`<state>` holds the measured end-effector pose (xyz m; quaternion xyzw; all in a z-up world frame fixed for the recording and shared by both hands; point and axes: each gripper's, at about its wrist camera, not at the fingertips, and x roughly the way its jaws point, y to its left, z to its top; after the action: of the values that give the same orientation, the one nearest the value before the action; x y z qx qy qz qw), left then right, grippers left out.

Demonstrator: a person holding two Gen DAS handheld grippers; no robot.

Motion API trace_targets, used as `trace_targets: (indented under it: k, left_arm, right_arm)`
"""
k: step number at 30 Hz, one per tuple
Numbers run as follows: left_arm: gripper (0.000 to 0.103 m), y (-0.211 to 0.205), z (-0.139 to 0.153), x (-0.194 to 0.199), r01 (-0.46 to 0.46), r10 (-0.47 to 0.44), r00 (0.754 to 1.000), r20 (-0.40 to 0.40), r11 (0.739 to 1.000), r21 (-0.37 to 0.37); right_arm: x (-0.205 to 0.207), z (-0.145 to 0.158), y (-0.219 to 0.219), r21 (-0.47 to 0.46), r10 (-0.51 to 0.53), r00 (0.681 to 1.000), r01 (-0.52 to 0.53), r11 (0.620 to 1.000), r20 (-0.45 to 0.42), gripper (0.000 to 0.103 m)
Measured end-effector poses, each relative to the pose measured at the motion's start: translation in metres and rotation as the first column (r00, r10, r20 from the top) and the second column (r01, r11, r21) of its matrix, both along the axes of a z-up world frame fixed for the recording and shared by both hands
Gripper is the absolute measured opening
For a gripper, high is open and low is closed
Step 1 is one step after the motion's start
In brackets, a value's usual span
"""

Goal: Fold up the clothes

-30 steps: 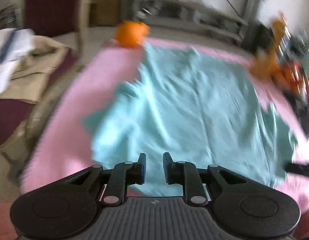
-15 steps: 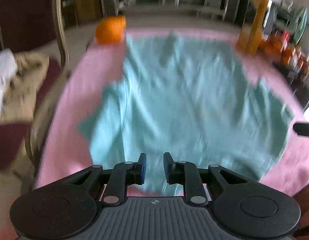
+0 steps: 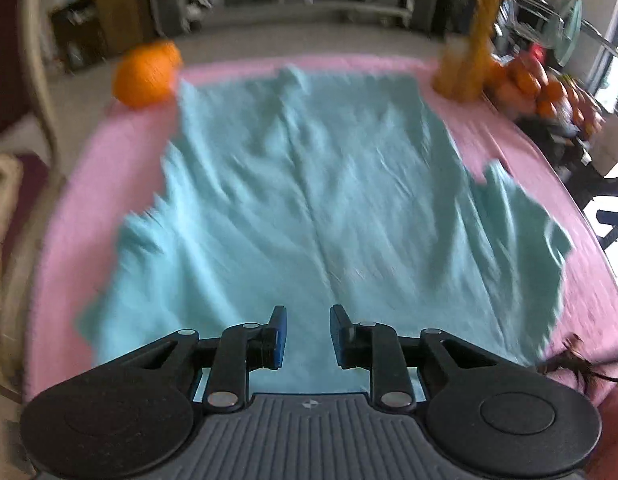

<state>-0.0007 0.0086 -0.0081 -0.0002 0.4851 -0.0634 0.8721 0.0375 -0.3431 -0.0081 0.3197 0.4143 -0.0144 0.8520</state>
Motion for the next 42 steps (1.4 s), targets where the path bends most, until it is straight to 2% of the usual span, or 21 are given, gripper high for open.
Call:
trace_targets:
  k: [4, 8, 11, 13, 14, 16, 18, 19, 21, 23, 26, 28, 30, 31, 34, 36, 38, 42]
  left_arm:
    - [0.025, -0.002, -0.014, 0.002, 0.014, -0.017, 0.999, -0.048, 0.999, -0.048]
    - [0.026, -0.002, -0.015, 0.002, 0.009, -0.011, 0.999, -0.042, 0.999, -0.046]
    - [0.027, -0.001, -0.015, 0.002, 0.003, -0.004, 0.999, -0.041, 0.999, -0.047]
    - [0.027, -0.001, -0.016, 0.001, -0.001, 0.0, 0.999, -0.04, 0.999, -0.047]
    - [0.027, 0.0, -0.016, 0.001, -0.003, 0.002, 0.999, -0.039, 0.999, -0.048]
    - [0.027, 0.0, -0.016, 0.001, -0.007, 0.006, 0.999, -0.038, 0.999, -0.048]
    - [0.027, 0.001, -0.016, 0.001, -0.012, 0.01, 0.999, -0.037, 0.999, -0.049]
    - [0.027, 0.001, -0.017, 0.001, -0.014, 0.012, 0.999, -0.036, 0.999, -0.049]
    - [0.027, 0.001, -0.017, 0.001, -0.017, 0.015, 0.999, -0.036, 0.999, -0.049]
    - [0.027, 0.0, -0.021, 0.001, -0.014, 0.012, 0.999, -0.049, 0.999, -0.039]
    - [0.027, -0.002, -0.028, 0.002, -0.008, 0.006, 0.998, -0.07, 1.0, -0.024]
    - [0.027, -0.003, -0.031, 0.002, -0.002, 0.002, 0.997, -0.077, 1.0, -0.012]
    - [0.027, -0.003, -0.03, 0.001, -0.005, 0.005, 0.998, -0.068, 1.0, -0.006]
    - [0.027, -0.002, -0.029, 0.001, -0.008, 0.007, 0.998, -0.063, 1.0, -0.006]
    - [0.026, 0.003, -0.027, 0.0, -0.019, 0.018, 0.998, -0.059, 1.0, -0.016]
    - [0.026, 0.006, -0.026, -0.001, -0.027, 0.026, 0.998, -0.056, 0.999, -0.024]
    - [0.026, 0.009, -0.025, -0.001, -0.035, 0.033, 0.998, -0.055, 0.999, -0.03]
    - [0.025, 0.018, -0.027, -0.009, -0.049, 0.045, 0.995, -0.094, 0.998, -0.044]
  right_arm:
    - [0.003, -0.048, -0.024, 0.064, -0.089, 0.981, 0.101, 0.993, -0.172, 0.042]
    - [0.016, -0.064, -0.033, 0.091, -0.096, 0.97, 0.119, 0.989, -0.224, 0.042]
    - [0.018, -0.08, -0.046, 0.225, -0.143, 0.955, 0.203, 0.953, -0.258, 0.039]
    - [0.019, -0.087, -0.047, 0.296, -0.131, 0.955, 0.21, 0.932, -0.268, 0.03]
    - [0.02, -0.09, -0.046, 0.324, -0.123, 0.953, 0.213, 0.922, -0.277, 0.03]
    - [0.019, -0.085, -0.039, 0.276, -0.132, 0.953, 0.209, 0.938, -0.274, 0.014]
    - [0.018, -0.071, -0.034, 0.162, -0.151, 0.965, 0.187, 0.969, -0.214, 0.003]
    - [0.016, -0.061, -0.034, 0.085, -0.172, 0.971, 0.187, 0.979, -0.165, 0.003]
    - [0.012, -0.043, -0.031, -0.062, -0.196, 0.977, 0.191, 0.98, -0.083, 0.002]
    - [0.009, -0.036, -0.03, -0.149, -0.212, 0.976, 0.203, 0.968, -0.046, 0.002]
    - [0.012, -0.04, -0.024, -0.249, -0.199, 0.976, 0.172, 0.953, -0.091, 0.002]
    - [0.017, -0.05, -0.022, -0.243, -0.163, 0.975, 0.122, 0.962, -0.153, 0.005]
    - [0.016, -0.052, -0.025, -0.218, -0.18, 0.967, 0.139, 0.966, -0.179, 0.015]
    - [0.013, -0.049, -0.026, -0.205, -0.189, 0.967, 0.153, 0.967, -0.172, 0.024]
    - [-0.002, -0.032, -0.025, -0.184, -0.2, 0.973, 0.177, 0.967, -0.115, 0.033]
    - [-0.014, -0.023, -0.021, -0.142, -0.162, 0.983, 0.15, 0.979, -0.081, 0.034]
    - [-0.018, -0.021, -0.017, -0.061, -0.077, 0.995, 0.072, 0.996, -0.069, 0.033]
    - [-0.015, -0.032, -0.001, 0.052, 0.055, 0.99, -0.049, 0.997, -0.126, 0.032]
